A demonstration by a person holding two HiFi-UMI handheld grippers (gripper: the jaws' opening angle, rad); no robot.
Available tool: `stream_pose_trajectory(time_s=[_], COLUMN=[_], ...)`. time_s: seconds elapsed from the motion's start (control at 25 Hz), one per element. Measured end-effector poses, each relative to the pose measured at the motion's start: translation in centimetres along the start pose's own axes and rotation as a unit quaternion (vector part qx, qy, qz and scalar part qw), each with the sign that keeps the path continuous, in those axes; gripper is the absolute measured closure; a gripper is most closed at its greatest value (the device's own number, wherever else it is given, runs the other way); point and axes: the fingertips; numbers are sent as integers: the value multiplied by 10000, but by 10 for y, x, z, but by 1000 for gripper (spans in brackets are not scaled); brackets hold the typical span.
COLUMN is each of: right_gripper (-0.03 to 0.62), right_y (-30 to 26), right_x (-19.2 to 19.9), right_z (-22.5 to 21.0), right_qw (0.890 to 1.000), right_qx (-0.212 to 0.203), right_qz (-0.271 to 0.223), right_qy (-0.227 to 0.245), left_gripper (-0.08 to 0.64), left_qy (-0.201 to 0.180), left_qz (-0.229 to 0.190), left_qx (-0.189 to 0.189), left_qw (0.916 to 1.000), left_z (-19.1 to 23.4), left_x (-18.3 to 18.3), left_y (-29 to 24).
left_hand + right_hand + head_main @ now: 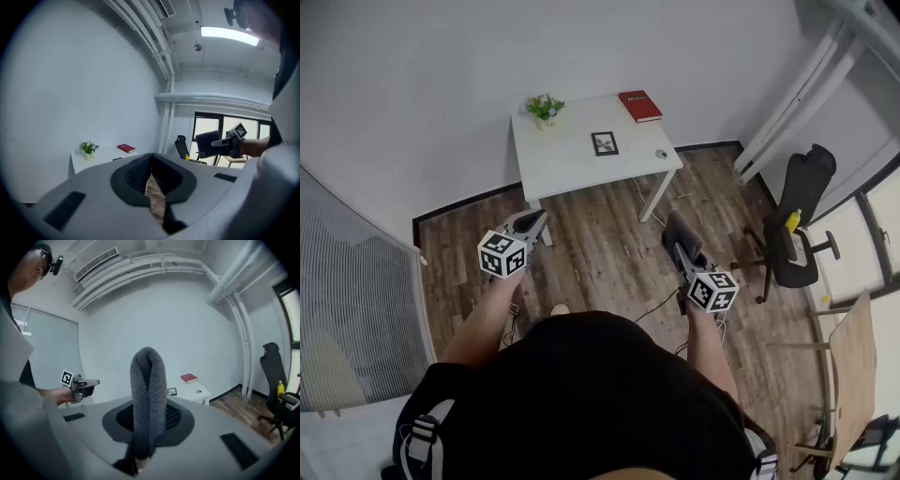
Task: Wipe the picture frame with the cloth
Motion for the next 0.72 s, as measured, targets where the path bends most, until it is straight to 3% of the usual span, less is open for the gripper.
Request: stream_pose_trajectory(time_s=[0.72], right_gripper=[548], right_y=[-15], right_x=[-9], right_z=[8], right_qw=[9993], right_qx=[-284], right_qz=[-211], right_qy=[-140], left_gripper=[549], left_qy=[-264], left_qz=[96], left_qx=[-284], left_qw=[9992], left_z=[1], left_x=[3], left_y=[19])
Point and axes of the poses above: the fingertips, and each gripper's own axes: y backward along the fingers, z to its left, x out of its underside, and after that the axes turned 3 degrees about -z, right-handed
